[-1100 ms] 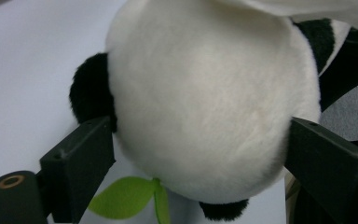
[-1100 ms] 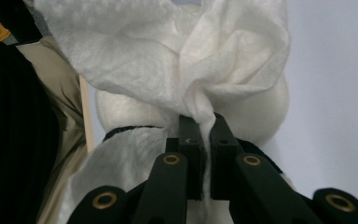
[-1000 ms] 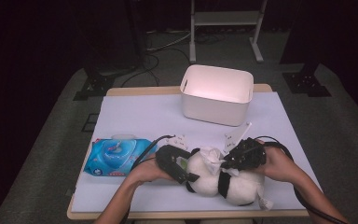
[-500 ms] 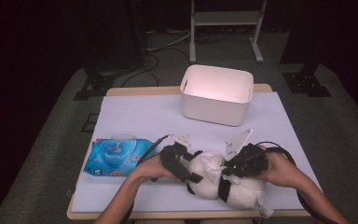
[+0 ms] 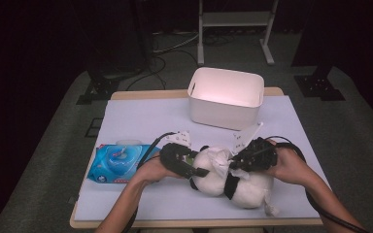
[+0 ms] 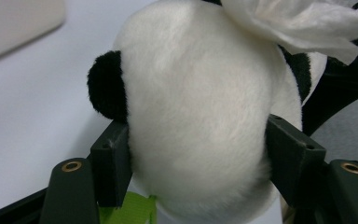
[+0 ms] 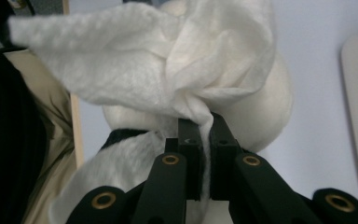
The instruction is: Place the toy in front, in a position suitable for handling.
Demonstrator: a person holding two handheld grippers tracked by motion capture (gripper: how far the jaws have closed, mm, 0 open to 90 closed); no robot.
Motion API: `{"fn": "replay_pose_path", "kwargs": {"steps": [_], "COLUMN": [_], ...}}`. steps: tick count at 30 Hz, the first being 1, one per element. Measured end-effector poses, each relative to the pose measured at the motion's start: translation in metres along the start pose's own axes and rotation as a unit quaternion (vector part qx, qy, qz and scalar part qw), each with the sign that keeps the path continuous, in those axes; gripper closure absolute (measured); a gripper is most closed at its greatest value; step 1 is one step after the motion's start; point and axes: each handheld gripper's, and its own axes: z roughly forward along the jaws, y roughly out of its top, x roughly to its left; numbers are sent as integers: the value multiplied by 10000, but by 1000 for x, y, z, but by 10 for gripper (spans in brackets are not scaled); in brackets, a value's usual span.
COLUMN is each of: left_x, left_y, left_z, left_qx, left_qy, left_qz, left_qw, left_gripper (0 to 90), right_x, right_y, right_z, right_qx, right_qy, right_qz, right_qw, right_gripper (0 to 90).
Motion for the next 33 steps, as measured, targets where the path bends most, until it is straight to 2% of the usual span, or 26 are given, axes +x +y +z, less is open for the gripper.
{"fn": "replay_pose_path", "kwargs": {"steps": [1,2,7,12,17,21,22,24,25,28,33], "left_x": [0,-4,-9,-12,-12,-13,-13,-13,-13,-12,-12], "left_y": [0,2,5,6,5,1,0,-2,-3,-6,-11], "left_z": [0,-2,-3,-2,-1,1,2,2,2,1,2], "left_qx": [0,58,133,142,120,123,132,136,133,147,164], "left_qy": [0,76,135,152,148,119,100,108,105,129,101], "left_qz": [0,111,223,249,244,230,232,216,205,182,158], "left_qw": [10000,9999,9996,9995,9995,9996,9996,9996,9996,9996,9997], "left_gripper": [320,320,319,318,318,315,311,310,310,310,305], "right_x": [0,-2,-4,-6,-12,-14,-13,-13,-12,-11,-9], "right_y": [0,5,21,32,39,33,28,25,19,10,-2], "right_z": [0,0,2,3,5,5,4,3,1,-2,-7], "right_qx": [0,-58,-159,-162,-222,-143,-46,-14,88,239,294], "right_qy": [0,29,62,79,102,93,68,42,24,19,-6], "right_qz": [0,-8,-70,-118,-49,-22,50,29,20,107,186], "right_qw": [10000,10000,9998,9998,9997,9999,10000,10000,10000,9997,9994], "right_gripper": [860,860,860,859,859,860,860,859,859,859,858]}}
